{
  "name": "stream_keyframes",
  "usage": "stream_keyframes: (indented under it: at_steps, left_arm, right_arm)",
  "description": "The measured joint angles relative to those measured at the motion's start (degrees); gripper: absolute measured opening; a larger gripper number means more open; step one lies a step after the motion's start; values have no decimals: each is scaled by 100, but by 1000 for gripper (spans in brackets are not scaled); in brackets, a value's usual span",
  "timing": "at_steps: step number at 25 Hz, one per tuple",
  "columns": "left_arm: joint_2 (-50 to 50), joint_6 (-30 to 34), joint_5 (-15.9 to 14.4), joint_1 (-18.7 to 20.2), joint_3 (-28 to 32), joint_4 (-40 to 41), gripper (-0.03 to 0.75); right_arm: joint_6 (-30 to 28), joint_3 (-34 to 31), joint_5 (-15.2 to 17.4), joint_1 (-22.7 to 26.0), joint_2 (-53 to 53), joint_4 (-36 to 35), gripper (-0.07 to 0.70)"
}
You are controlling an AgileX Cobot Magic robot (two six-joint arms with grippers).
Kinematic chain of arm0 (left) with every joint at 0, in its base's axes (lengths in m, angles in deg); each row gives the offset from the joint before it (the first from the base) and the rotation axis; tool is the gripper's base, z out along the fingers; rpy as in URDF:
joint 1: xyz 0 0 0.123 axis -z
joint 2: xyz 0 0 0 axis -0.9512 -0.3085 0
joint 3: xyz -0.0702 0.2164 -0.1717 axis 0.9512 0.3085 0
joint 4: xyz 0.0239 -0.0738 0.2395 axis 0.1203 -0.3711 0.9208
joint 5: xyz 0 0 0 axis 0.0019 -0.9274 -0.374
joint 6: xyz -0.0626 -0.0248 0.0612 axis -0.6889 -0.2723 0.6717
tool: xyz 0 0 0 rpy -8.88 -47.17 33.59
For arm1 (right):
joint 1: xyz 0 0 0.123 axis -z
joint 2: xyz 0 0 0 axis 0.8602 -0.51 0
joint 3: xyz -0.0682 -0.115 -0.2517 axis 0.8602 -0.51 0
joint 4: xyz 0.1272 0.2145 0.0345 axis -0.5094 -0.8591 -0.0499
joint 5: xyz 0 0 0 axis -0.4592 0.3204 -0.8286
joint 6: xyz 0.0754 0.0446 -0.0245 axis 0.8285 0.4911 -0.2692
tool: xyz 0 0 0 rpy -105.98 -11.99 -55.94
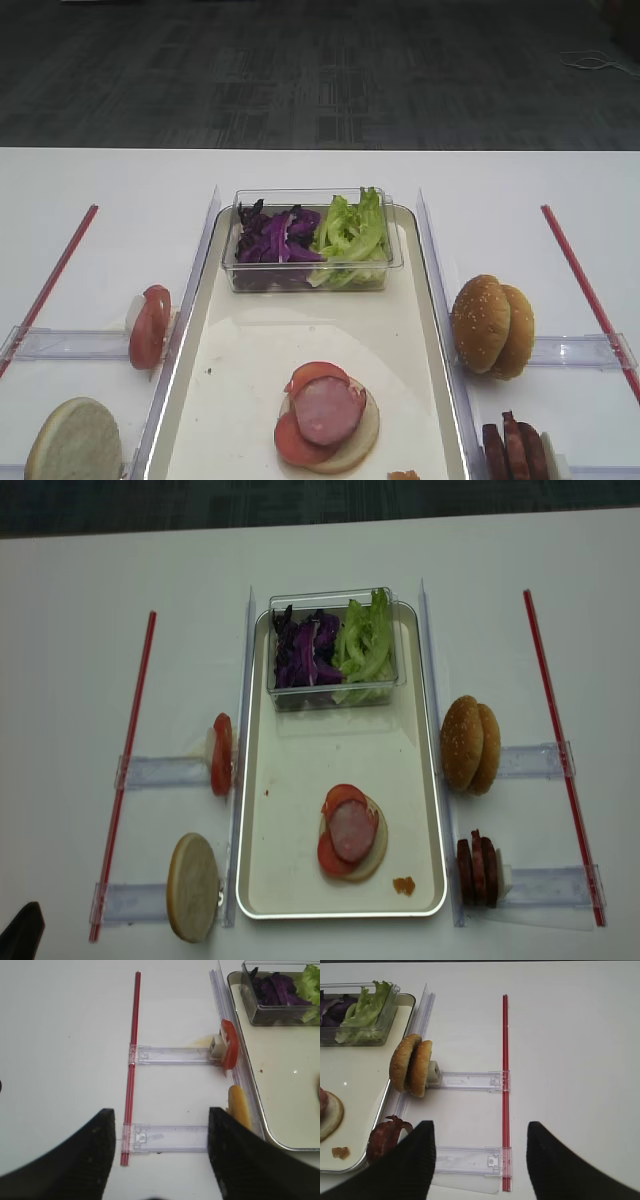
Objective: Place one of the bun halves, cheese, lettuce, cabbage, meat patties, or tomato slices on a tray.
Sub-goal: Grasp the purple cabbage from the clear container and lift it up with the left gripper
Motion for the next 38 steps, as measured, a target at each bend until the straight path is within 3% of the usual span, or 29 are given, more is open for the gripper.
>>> stream_keyframes:
  at_steps: [38]
  left_arm:
    - [0,0,0,0,0,-8,420]
  right_arm:
    - [0,0,0,0,0,0,417]
